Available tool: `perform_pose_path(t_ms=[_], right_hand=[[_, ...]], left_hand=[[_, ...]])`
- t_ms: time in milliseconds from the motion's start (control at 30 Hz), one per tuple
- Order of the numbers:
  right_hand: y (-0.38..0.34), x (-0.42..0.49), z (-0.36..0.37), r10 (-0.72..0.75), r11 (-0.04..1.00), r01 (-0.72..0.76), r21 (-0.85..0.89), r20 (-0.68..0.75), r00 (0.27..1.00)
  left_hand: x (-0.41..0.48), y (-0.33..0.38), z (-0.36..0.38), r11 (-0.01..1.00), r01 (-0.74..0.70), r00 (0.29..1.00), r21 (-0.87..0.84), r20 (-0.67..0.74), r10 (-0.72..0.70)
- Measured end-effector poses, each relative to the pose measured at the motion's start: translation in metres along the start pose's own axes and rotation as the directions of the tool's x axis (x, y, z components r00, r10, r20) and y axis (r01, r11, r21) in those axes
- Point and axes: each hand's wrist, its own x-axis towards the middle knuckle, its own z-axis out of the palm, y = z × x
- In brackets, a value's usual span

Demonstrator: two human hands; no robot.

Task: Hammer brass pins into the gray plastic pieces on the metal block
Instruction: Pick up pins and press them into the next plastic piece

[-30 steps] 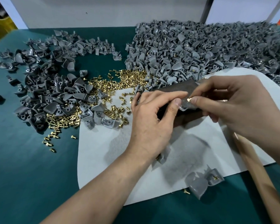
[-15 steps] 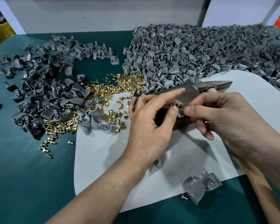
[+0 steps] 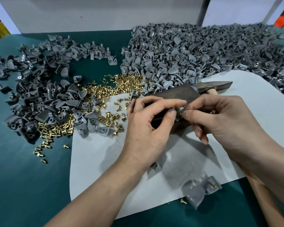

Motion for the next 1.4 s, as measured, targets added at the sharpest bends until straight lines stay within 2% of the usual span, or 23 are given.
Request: perform_pose_path(t_ms=[233, 400, 967, 1400], right_hand=[[0.007, -0.001, 0.001, -0.050, 0.999, 0.050, 0.004, -0.035, 0.998], [0.011, 0.000, -0.001, -0.046, 0.997, 0.049, 0.064, -0.049, 0.998], [0.010, 0.005, -0.006, 0.033, 0.995, -0.028, 0.100, -0.051, 0.998], [0.011, 0.004, -0.003, 0.035, 0.992, -0.026, 0.127, -0.063, 0.997]], left_hand=[[0.001, 0.000, -0.002, 0.997, -0.072, 0.996, 0.017, 0.047, 0.071], [0.003, -0.001, -0.001, 0.995, 0.019, 0.999, -0.101, 0.038, -0.016], [0.004, -0.003, 0.001, 0.998, 0.021, 0.999, 0.052, -0.043, -0.019], [0.003, -0.004, 0.001, 0.999, 0.044, 0.998, 0.001, -0.047, -0.044]])
